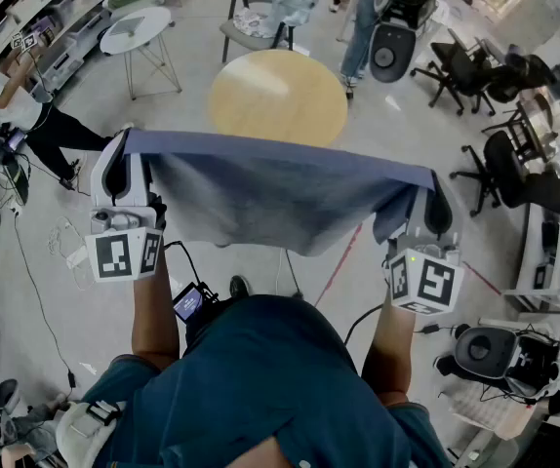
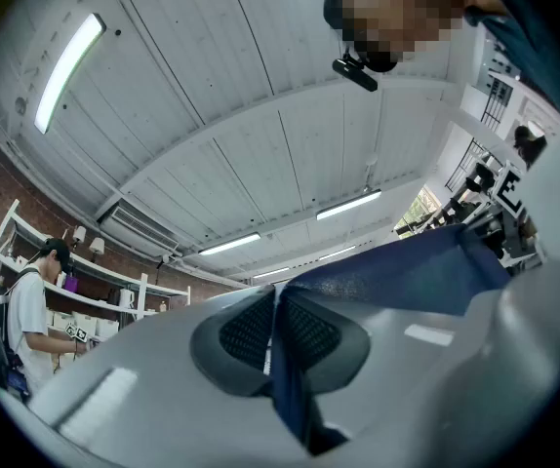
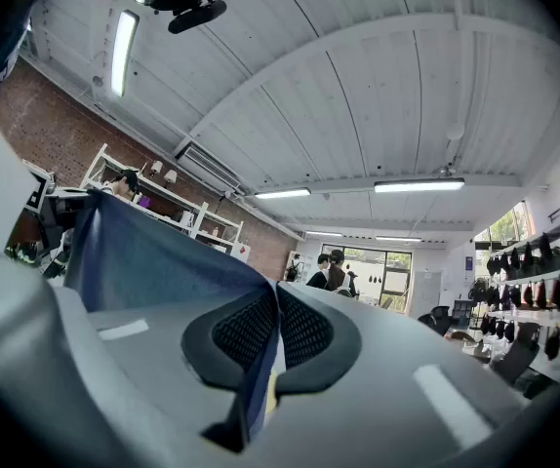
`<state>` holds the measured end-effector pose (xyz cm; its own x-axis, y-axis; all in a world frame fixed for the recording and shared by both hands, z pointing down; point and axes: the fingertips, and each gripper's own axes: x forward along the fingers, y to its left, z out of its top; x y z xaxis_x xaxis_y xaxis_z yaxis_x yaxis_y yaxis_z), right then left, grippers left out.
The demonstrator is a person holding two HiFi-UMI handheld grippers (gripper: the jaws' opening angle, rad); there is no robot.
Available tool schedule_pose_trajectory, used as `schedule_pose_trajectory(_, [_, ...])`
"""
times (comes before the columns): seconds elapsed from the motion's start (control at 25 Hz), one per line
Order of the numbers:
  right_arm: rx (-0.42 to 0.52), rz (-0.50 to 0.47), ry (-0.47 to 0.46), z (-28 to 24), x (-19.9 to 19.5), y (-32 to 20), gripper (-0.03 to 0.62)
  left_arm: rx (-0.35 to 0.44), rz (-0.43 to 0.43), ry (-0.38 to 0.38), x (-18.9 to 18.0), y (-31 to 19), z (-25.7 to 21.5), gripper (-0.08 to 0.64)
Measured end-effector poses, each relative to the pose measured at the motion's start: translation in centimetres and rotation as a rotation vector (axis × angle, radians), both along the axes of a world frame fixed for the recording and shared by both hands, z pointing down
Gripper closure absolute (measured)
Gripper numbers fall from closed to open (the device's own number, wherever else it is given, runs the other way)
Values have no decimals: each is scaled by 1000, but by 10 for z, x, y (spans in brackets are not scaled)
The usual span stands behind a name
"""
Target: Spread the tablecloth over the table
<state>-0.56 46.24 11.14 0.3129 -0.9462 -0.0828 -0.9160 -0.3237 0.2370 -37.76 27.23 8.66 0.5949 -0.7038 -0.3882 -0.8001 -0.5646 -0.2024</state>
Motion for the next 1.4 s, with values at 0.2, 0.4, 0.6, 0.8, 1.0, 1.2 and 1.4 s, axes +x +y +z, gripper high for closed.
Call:
schedule_pose_trajectory(0.2, [6,12,8,0,-13,-4,583,2,20,-5,-11,-9,2,560])
schedule_pose_trajectory(0.4, [18,39,12,-4,-20,-10,583,3,54,-7,-14,-23,2,560])
schedule_pose_trajectory(0.6, [41,49,-9,-10,-26,-17,583,4,89,-2,-16,-37,2,560])
schedule_pose_trajectory(0.8, [73,46,-17,-19,-29,-19,581,-6,106,-1,-16,-43,6,560])
schedule_pose_trajectory(1.0, [61,34,-8,-25,-13,-42,581,-31,101,-16,-3,-61,11,560])
schedule_pose_trajectory(1.2, [58,-8,-29,-12,11,-63,581,-46,61,-24,13,-68,20,560])
schedule_pose_trajectory(1.4, [66,-57,-40,-15,37,-85,581,-38,19,-43,32,-75,16,560])
